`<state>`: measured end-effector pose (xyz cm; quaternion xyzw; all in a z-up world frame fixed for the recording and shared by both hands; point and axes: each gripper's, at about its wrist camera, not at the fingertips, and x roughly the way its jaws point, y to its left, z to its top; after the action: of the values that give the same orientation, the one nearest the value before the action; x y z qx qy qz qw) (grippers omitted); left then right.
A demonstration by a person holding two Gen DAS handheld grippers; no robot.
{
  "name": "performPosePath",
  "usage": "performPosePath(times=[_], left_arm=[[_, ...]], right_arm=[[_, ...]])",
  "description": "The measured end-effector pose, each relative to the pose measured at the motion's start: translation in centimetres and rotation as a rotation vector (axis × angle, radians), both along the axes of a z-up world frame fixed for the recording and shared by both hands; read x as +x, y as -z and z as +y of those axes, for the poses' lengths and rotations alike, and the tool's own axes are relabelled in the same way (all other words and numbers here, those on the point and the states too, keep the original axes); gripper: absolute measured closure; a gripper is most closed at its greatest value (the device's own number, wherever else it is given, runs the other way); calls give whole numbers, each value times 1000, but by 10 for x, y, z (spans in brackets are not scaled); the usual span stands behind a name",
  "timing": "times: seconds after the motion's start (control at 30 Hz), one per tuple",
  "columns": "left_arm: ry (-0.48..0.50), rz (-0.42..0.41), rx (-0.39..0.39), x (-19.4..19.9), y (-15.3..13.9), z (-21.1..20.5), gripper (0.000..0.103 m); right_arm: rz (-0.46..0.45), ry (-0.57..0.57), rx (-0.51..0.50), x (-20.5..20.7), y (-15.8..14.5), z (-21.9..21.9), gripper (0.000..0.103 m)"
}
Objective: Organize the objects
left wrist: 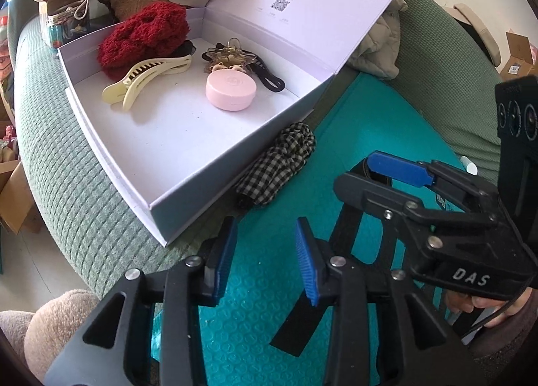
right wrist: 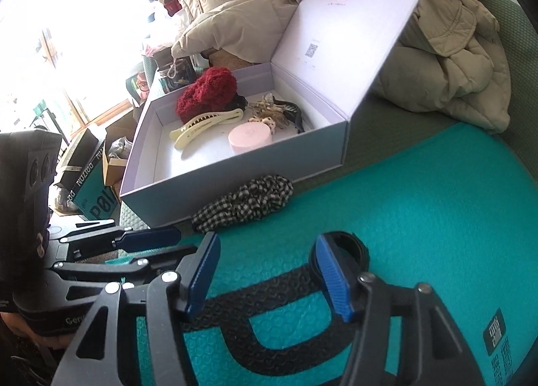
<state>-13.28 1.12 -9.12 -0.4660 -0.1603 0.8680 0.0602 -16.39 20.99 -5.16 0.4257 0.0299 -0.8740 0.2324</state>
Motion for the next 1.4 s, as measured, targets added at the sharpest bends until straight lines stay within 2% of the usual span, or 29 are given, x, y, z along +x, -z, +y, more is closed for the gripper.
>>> performPosePath(times=[0.2,0.37,0.5,0.6,0.63,0.67,0.77,0.8,0.83,1.0,1.27,1.3,1.33,1.4], left_arm=[[-43,-29,7,7,0,-11,62],[-74,-31,9,10,-2,-18,61],[-78,-22,9,8,-4,-21,61],[-77,-28,4,6,-1,-19,61],[-75,-30,5,6,-1,-19,61],[-75,-31,4,6,0,-18,61],[-79,-27,2,8,-2,-18,61],[-81,-22,0,9,-3,-18,61],[-81,-17,-2,10,-4,-18,61],[-70,1,-15,13,-10,-14,61],[7,0,-3,19,-14,-4,61],[19,1,-7,19,-14,-3,61],[34,8,-14,18,-14,0,61],[68,24,-46,14,-14,6,60]], right_arm=[[-28,-26,4,-33,14,-18,43],[-56,-14,-19,-56,24,-25,42],[-85,-10,-25,-64,31,-25,34],[-94,-15,-53,-67,34,-22,34],[-95,-24,-57,-66,34,-22,47],[-113,-49,-82,-66,34,-23,53],[-116,-39,-70,-64,33,-25,63],[-125,-35,-77,-64,32,-23,74],[-139,-35,-94,-64,31,-20,78],[-133,-59,-79,-54,28,-20,88],[-141,-77,-88,-32,19,-13,93],[-144,-79,-90,-28,18,-10,94],[-144,-78,-88,-23,16,-7,103],[-144,-72,-85,-14,13,1,103]])
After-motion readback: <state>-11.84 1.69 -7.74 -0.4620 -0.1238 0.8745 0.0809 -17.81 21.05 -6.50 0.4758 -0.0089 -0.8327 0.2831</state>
